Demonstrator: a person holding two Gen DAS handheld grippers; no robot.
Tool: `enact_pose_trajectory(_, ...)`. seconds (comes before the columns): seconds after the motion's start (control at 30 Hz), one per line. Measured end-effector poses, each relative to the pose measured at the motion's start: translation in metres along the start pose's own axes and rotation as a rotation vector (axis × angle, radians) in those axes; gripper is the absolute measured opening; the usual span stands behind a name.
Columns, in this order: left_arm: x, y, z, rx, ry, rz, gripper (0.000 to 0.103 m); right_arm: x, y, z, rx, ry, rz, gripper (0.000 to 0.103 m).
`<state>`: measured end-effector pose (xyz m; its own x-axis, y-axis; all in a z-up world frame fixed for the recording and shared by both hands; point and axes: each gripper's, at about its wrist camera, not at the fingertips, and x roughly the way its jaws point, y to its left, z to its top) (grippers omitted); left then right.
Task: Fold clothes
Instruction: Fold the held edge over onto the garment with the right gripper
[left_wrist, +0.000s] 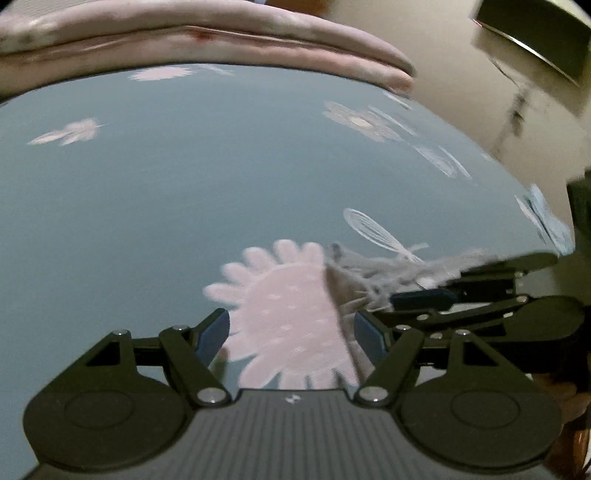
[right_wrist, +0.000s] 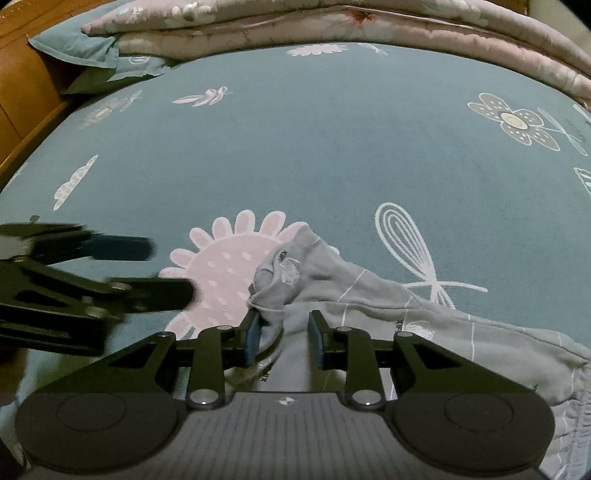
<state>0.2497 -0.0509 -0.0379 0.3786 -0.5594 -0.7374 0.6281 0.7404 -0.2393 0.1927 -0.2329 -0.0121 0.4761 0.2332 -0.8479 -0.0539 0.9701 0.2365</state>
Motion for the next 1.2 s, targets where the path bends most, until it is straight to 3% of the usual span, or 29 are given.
enact_pose_trajectory(0.1,0.014,0.002,0.009,0.036,0.020,0.003,0.074,-0.001,-0.004,-0.002,-0.002,-0.007,-0.003,0.033)
enact_pose_trajectory(0.2,0.021,0.007,0.017,0.046,0.024,-0.062,0.075,-0.003,-0.007,-0.004,-0.004,-0.014,0.015,0.036)
enact_pose_trajectory(0.33,0.017,0.014,0.026,0.023,0.005,0.060,0.074,-0.009,-0.006,-0.005,0.003,-0.037,0.039,0.036)
enact_pose_trajectory(0.43,-0.004,0.026,0.024,-0.046,-0.023,0.062,0.074,-0.018,-0.001,-0.003,-0.011,-0.047,0.064,0.036)
enact_pose_trajectory(0.67,-0.034,0.033,-0.009,-0.127,0.041,0.120,0.074,-0.010,0.035,-0.013,-0.104,0.096,0.129,0.036)
enact_pose_trajectory(0.97,-0.041,0.025,-0.046,-0.251,0.151,0.031,0.076,-0.004,0.060,-0.030,-0.168,0.227,0.031,0.036)
enact_pose_trajectory(1.07,-0.043,0.022,-0.045,-0.246,0.151,0.044,0.076,-0.008,0.067,-0.030,-0.218,0.171,0.031,0.036)
enact_pose_trajectory(1.2,-0.052,0.024,-0.040,-0.237,0.126,0.069,0.078,-0.021,0.058,-0.012,-0.169,0.026,0.019,0.036)
